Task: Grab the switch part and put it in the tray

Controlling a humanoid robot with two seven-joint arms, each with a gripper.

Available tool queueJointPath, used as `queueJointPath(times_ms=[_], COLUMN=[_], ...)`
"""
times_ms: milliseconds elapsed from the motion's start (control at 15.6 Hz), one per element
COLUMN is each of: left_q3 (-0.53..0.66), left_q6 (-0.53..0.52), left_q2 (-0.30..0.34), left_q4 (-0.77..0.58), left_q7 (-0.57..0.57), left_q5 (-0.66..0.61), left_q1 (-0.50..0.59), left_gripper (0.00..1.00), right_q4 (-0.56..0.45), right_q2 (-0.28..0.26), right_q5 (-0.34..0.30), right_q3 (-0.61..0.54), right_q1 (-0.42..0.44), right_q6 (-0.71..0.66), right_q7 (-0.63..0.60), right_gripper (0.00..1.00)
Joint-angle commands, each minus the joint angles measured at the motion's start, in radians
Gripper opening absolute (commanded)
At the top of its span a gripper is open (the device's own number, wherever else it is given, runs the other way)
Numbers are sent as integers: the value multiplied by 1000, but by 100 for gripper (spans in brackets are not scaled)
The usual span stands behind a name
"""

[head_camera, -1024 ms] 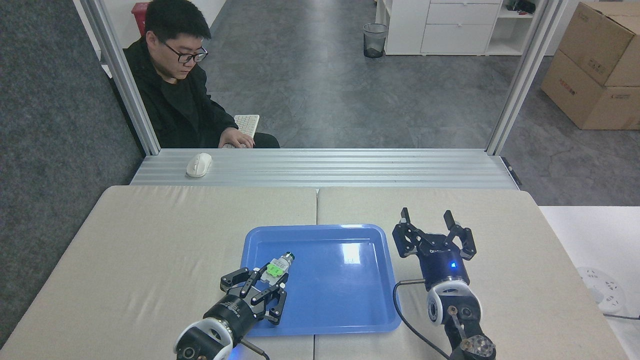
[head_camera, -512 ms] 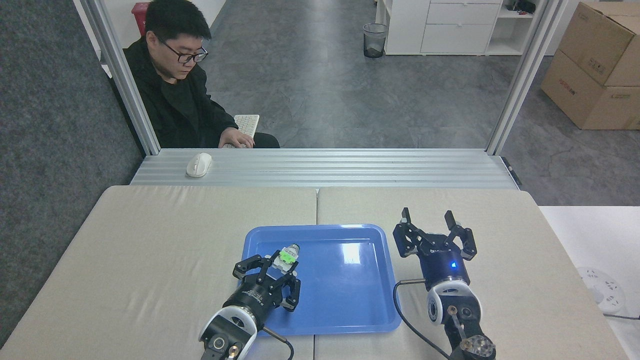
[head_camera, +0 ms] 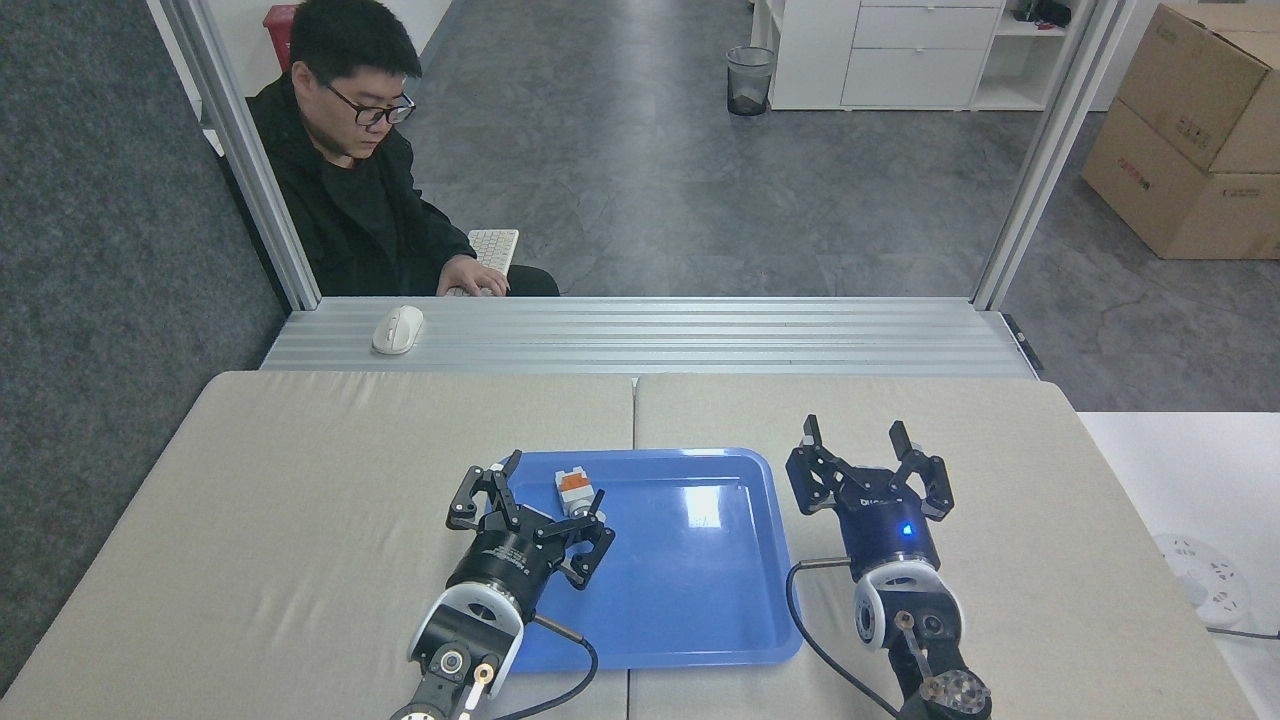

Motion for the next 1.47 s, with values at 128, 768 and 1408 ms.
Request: queueJointPath(times_ms=[128, 768, 1408], left_q3=[270, 378, 376], left_q6=[21, 33, 32], left_q2=[39, 67, 69], left_q4=[-7, -13, -10], left_q7=[65, 106, 106], left_q5=[213, 267, 266], left_q1=[22, 25, 26], left_gripper=[100, 100, 100], right_q4=[0, 0, 0], right_q2=[0, 1, 3], right_q5=[0, 0, 0], right_q3=[-1, -1, -1], right_q1=[0, -1, 0], right_q6=[0, 2, 5], right_q7=[1, 1, 1], right_gripper=[100, 100, 100])
